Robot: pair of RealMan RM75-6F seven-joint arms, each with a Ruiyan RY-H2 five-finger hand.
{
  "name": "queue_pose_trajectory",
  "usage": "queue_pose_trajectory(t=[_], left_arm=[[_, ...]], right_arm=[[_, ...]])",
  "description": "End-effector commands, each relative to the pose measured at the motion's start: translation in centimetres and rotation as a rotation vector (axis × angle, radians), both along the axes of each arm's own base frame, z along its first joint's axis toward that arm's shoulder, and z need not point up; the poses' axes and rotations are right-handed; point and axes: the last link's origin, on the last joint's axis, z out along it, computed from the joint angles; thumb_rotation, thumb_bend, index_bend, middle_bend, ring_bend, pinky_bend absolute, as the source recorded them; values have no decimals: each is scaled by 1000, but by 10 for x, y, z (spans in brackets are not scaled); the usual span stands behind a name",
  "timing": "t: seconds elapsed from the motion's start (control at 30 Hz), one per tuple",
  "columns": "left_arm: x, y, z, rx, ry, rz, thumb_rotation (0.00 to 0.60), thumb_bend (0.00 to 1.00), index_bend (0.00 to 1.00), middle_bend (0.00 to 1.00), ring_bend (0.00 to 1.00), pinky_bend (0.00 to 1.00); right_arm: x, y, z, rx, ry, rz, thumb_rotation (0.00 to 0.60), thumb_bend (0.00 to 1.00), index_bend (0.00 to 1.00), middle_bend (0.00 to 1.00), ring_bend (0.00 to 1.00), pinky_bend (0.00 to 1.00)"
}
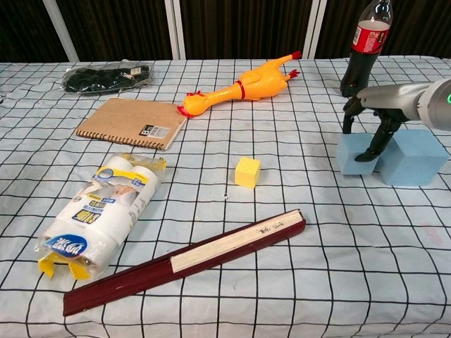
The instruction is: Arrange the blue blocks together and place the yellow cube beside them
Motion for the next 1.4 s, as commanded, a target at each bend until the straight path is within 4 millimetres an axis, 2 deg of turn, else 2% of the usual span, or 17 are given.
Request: queue_pose_trajectory(t=[0.03,1.4], left_arm=[[0,0,0,0,1,0,600,37,189,64,0,0],[-1,1,0,7,9,7,600,37,189,64,0,0]], right_arm=[[-2,-1,1,-1,2,-1,600,267,457,15,0,91],[-24,-2,0,1,-3,-22,600,268,457,15,0,91]])
